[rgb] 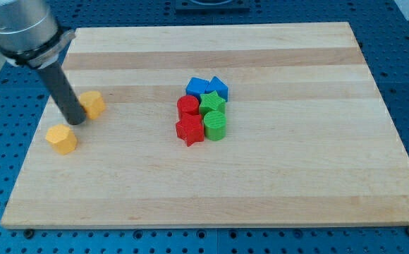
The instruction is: Move the yellow heart to the center of the board
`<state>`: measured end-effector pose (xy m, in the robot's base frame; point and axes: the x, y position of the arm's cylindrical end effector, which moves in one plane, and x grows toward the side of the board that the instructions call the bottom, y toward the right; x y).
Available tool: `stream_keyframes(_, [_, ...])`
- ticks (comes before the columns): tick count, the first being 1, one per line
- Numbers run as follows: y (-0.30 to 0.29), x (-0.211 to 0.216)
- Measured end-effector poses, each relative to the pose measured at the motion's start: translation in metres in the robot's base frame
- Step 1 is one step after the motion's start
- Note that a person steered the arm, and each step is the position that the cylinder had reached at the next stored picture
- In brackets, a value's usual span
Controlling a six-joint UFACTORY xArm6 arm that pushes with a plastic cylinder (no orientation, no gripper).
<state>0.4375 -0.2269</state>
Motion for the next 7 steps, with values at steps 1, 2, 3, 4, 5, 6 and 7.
stream_keyframes(1, [0.003, -0.005])
stream_keyframes(2, [-0.027, -0.005])
stream_keyframes(3, [-0.060, -0.018])
stream_keyframes(4, [-0.056, -0.041])
stream_keyframes(5, [-0.029, -0.038])
stream_keyframes(6, [-0.003, -0.032])
stream_keyframes(7, [0.020, -0.031])
